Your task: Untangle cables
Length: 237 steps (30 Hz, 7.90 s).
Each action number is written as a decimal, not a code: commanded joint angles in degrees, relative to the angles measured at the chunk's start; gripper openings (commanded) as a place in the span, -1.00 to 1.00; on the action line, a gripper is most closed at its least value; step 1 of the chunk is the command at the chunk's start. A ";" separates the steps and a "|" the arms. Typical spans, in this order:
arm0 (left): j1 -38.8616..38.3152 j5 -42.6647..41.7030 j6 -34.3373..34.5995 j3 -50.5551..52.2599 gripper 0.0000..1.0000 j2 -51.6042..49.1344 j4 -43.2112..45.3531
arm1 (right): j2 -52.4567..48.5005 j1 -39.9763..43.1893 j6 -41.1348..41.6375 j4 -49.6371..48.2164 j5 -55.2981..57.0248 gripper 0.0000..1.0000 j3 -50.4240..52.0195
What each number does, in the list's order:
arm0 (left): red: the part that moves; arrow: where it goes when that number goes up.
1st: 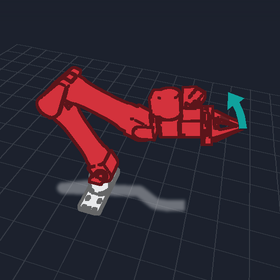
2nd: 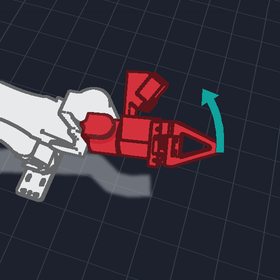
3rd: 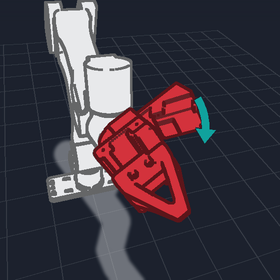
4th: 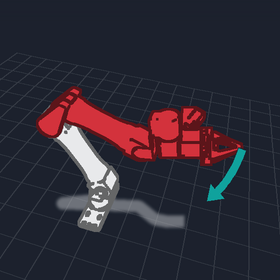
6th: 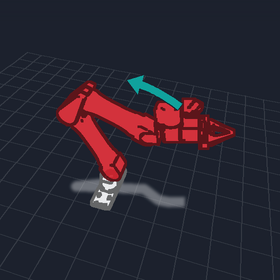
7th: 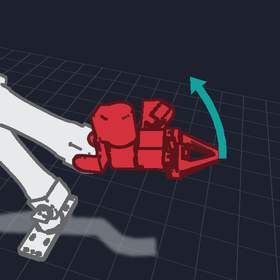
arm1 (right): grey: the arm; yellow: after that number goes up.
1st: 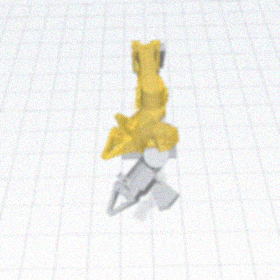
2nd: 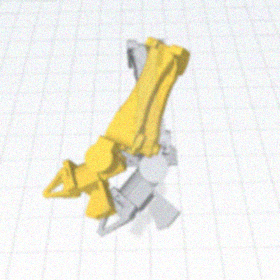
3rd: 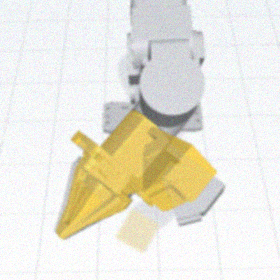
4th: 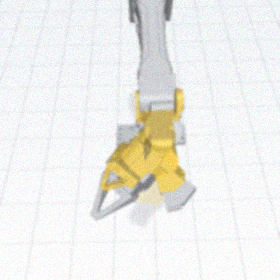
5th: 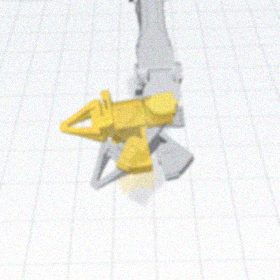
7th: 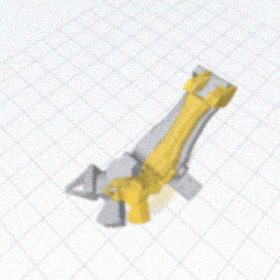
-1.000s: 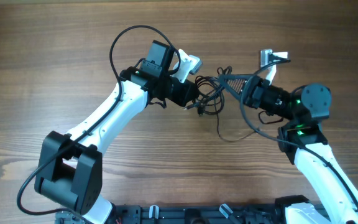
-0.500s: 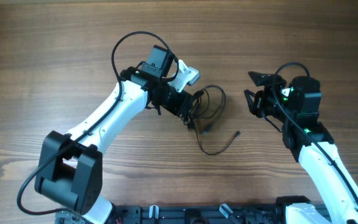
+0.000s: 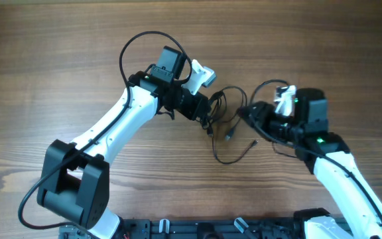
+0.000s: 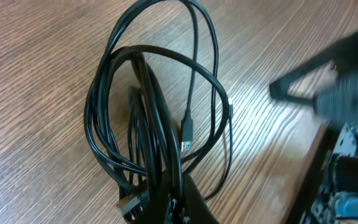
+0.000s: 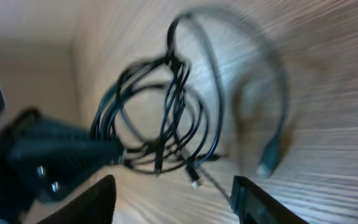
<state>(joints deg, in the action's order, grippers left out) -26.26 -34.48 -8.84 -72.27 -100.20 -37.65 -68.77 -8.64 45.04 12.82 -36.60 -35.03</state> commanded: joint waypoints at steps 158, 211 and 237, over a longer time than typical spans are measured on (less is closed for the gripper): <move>-12.26 26.67 36.79 -1.75 -0.46 -13.79 7.26 | -29.07 -1.49 -3.06 -5.73 4.85 -0.52 -4.76; -13.40 29.22 36.74 2.91 -0.76 -13.07 11.34 | -29.14 -1.51 -3.10 -5.73 2.25 -0.56 -4.59; 4.24 -5.42 41.03 -0.55 -0.92 4.81 19.65 | -29.16 -2.64 -9.05 -13.66 -5.66 -0.91 -3.85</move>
<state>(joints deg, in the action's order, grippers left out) -28.62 -22.31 29.36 -71.83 -96.66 -19.42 -96.55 -10.98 37.32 -0.86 -41.63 -38.96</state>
